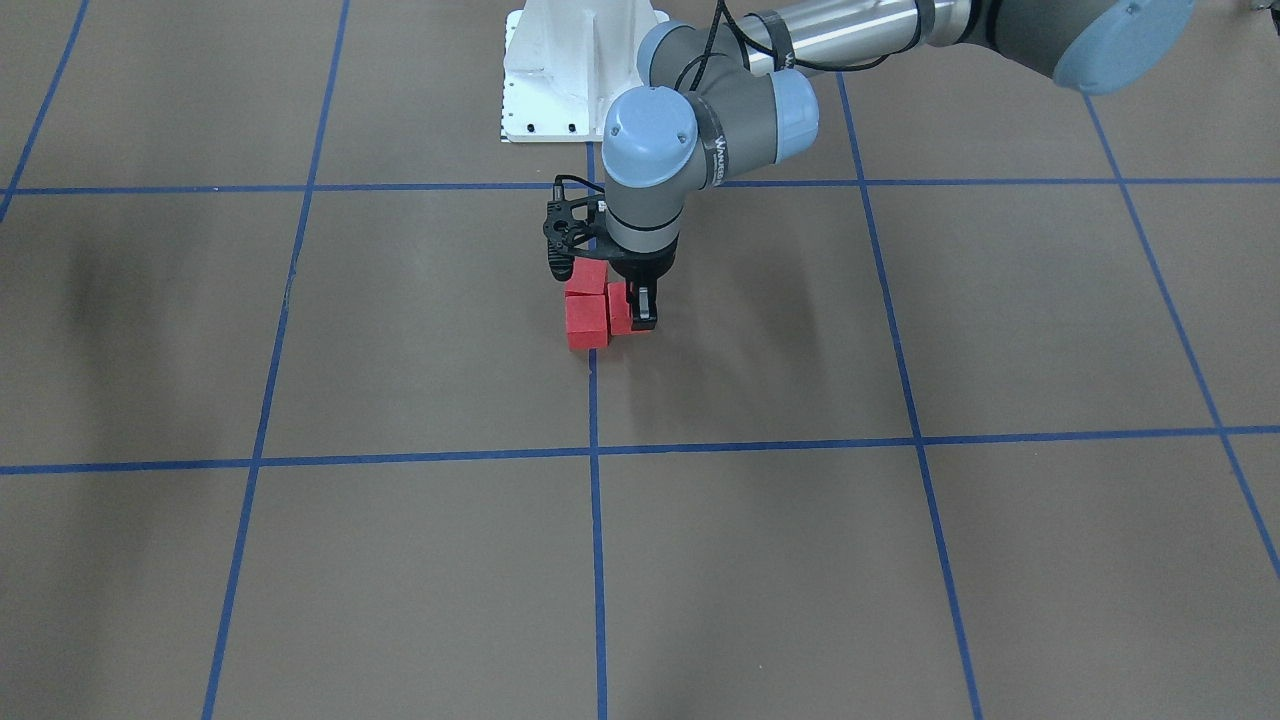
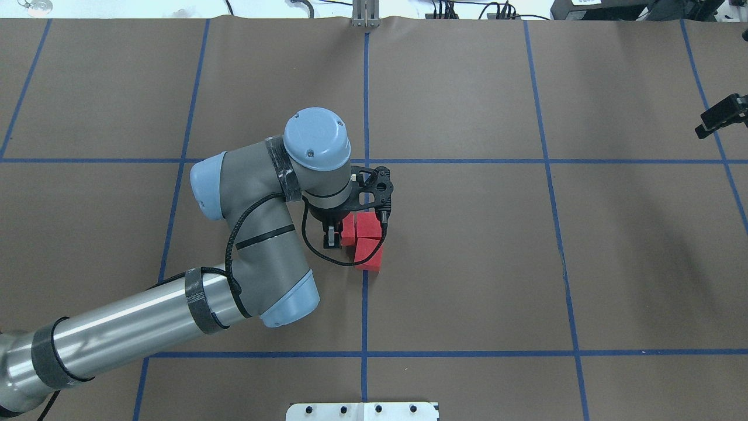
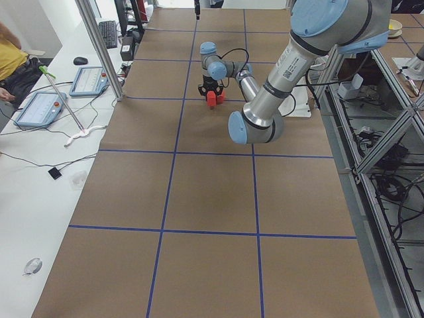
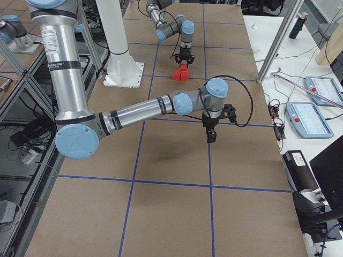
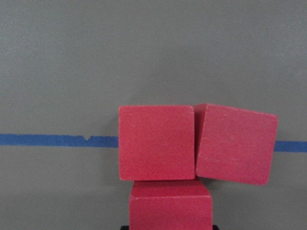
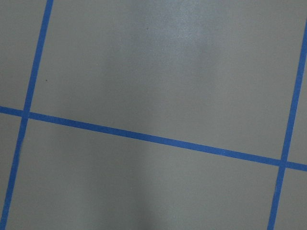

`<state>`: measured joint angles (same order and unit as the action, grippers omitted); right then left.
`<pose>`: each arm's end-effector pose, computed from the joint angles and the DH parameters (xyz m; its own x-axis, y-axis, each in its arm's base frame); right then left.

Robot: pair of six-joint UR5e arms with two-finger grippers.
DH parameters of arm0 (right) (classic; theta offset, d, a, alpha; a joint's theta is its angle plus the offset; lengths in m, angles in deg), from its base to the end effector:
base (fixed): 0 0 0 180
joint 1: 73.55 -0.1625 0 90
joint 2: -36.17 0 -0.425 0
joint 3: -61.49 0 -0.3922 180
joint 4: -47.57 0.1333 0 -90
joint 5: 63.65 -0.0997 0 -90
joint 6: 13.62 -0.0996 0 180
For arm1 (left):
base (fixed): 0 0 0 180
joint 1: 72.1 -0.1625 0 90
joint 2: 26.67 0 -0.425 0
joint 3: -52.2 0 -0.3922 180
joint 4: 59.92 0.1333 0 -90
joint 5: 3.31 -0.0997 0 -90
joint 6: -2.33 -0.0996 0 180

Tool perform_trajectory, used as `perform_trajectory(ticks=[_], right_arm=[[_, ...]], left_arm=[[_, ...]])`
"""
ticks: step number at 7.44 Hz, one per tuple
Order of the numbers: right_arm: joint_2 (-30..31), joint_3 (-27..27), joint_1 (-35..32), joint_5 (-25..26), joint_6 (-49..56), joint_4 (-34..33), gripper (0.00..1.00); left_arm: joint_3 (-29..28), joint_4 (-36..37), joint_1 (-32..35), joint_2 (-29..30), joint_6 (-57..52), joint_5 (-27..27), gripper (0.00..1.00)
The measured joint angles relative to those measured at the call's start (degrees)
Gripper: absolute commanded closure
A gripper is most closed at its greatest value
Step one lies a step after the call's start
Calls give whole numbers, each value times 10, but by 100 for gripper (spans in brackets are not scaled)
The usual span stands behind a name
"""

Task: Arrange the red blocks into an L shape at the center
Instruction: 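Hold the red cube with the left gripper, pressing it against the pair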

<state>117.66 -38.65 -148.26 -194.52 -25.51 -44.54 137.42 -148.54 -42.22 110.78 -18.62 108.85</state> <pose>-0.0797 -0.5500 0.5012 0.7178 -0.1805 0.6725 0.1072 0.9830 0.1493 0.5916 -0.4503 0.1876 -0.0036 0.9996 -0.0287 -0.6962 0.0181 0.7176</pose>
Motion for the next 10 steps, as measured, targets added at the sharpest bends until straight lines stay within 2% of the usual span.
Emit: perform_trajectory(ticks=[5,9,10], right_arm=[[-1,0,0,0,-1,0,0],[-2,0,0,1,-1,0,0],[-3,0,0,1,-1,0,0]], left_arm=[[-16,-21,0,0,0,-1,71],[-17,-22,-2,0,1,-1,59],[-17,-22,-2,0,1,-1,59]])
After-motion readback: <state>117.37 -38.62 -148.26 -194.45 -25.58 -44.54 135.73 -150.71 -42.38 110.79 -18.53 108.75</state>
